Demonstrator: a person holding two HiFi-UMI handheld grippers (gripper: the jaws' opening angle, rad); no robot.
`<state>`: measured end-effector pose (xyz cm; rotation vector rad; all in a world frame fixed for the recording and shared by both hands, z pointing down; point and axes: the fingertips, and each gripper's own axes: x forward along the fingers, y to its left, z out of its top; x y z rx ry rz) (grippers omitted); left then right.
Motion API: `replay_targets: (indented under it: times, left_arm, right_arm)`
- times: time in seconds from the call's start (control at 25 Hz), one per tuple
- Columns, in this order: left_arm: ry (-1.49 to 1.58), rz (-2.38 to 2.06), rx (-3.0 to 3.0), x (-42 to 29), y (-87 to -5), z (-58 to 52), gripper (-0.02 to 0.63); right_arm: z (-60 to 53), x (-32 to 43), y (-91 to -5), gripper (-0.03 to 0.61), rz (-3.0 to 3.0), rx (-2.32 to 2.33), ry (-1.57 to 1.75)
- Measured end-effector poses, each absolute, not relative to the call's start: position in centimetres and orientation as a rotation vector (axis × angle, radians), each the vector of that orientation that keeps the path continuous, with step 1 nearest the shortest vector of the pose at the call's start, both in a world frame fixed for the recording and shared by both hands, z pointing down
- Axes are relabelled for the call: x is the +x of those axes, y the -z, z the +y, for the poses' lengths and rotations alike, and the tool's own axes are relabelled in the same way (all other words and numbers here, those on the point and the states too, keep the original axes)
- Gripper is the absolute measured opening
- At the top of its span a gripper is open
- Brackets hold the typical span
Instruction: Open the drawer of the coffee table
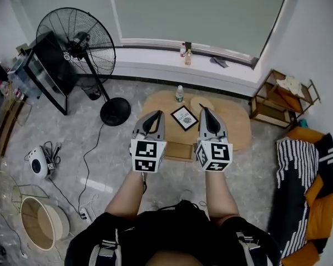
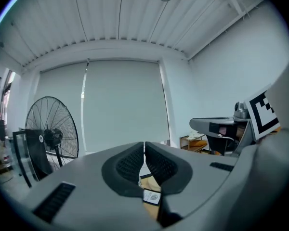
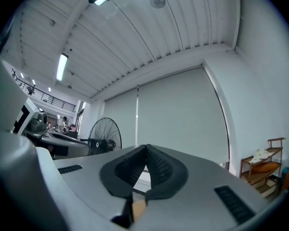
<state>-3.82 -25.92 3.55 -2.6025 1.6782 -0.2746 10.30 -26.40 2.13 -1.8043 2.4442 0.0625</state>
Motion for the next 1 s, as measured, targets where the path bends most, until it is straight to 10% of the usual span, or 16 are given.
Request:
replay_targets:
  times: [1.0]
  left_arm:
    - [0.209, 1.714, -2.559, -10.4, 0.2, -21.4, 0.029]
  right_arm:
    - [-21.2, 5.0, 3.1, 0.014, 2.418, -1.766, -0.206]
